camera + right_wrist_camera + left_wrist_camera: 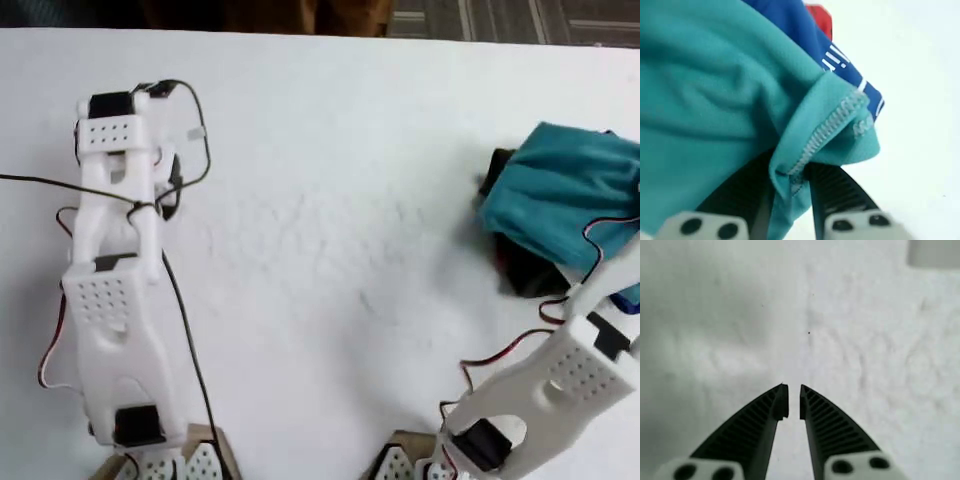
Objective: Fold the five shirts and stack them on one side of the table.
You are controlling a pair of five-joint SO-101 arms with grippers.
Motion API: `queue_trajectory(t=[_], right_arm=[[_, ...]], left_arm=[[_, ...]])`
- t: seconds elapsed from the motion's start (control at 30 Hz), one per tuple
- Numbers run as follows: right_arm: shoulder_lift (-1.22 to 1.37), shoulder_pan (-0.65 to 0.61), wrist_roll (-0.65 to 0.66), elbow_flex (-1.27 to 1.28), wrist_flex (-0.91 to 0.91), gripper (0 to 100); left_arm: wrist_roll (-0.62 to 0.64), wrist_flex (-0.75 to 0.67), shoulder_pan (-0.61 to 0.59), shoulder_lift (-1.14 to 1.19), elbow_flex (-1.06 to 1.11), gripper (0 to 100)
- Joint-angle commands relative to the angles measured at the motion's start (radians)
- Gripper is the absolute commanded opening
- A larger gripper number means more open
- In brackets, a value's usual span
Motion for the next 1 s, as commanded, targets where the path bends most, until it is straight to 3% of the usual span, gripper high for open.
queue_trajectory(t=[0.0,0.17,0.33,0.47,0.73,0.97], right_arm=[[0.051,0.038,0.002,-0.043,-0.059,2.0],[0.151,0.074,0.0,-0.044,-0.117,2.0],[0.166,0.088,-0.132,-0.081,-0.117,2.3],[0.165,0.071,-0.144,-0.115,-0.094,2.6],[0.165,-0.012,-0.06,-0.265,0.065,28.7],[0.148,-0.071,-0.061,-0.529,0.219,27.7]], left_arm=[[-0.003,0.017,-0.011,-0.026,-0.004,7],[-0.003,0.017,-0.011,-0.026,-0.004,7],[-0.003,0.017,-0.011,-0.026,-0.004,7],[-0.003,0.017,-0.011,-0.026,-0.004,7],[-0.092,0.018,-0.021,-0.031,-0.012,7],[-0.104,0.018,-0.046,-0.169,-0.004,7]])
